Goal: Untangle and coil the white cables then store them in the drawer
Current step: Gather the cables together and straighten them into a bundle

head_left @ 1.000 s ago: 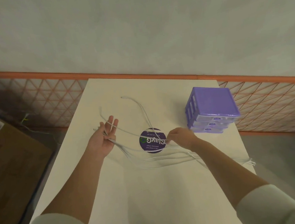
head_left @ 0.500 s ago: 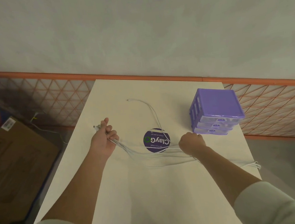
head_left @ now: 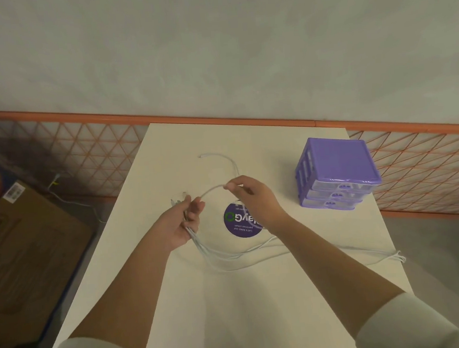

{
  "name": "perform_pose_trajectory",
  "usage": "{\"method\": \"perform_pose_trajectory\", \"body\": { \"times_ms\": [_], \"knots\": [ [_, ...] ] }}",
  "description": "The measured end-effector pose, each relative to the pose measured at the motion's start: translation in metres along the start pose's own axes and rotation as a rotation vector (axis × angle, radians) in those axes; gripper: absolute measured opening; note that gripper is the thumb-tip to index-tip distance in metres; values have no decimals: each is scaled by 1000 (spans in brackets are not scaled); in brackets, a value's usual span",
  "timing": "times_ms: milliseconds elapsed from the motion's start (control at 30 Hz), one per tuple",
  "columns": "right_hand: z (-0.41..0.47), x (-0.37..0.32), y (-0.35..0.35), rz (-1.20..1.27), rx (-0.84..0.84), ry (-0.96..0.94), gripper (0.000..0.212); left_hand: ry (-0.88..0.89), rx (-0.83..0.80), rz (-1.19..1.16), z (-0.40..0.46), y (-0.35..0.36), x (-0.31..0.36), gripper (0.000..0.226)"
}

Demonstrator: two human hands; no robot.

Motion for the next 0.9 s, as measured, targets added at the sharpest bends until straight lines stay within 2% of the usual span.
{"method": "perform_pose_trajectory", "body": {
  "times_ms": [167,267,367,500,633,733,833,900],
  "knots": [
    [-12,8,10,22,-232,21,18,10,59,60,3,-3,4,32],
    [-15,17,8,-5,-312,73,15,88,95,-50,11,-5,9,29],
    [-7,29,-11,-89,-199,120,10,162,107,-177,15,-8,18,30],
    [6,45,-42,-551,27,114,17,235,137,-225,15,-13,30,31],
    [15,75,-63,-877,39,245,31,291,161,-263,13,-17,37,26],
    [21,97,-69,-1161,12,314,33,307,159,-268,10,-14,35,24],
    [18,92,-55,-1199,32,329,39,311,112,-292,5,0,30,23],
    [14,74,-26,-1099,-4,248,38,322,83,-309,4,8,29,22]
  ]
}}
Point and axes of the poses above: each hand's wrist, its own z-axis towards the middle knuckle, its own y-axis out of the palm, x = y × z, the point moved 8 cm from there along z, towards the middle knuckle, and after that the axes turned 15 degrees about y, right-handed, at the moved point
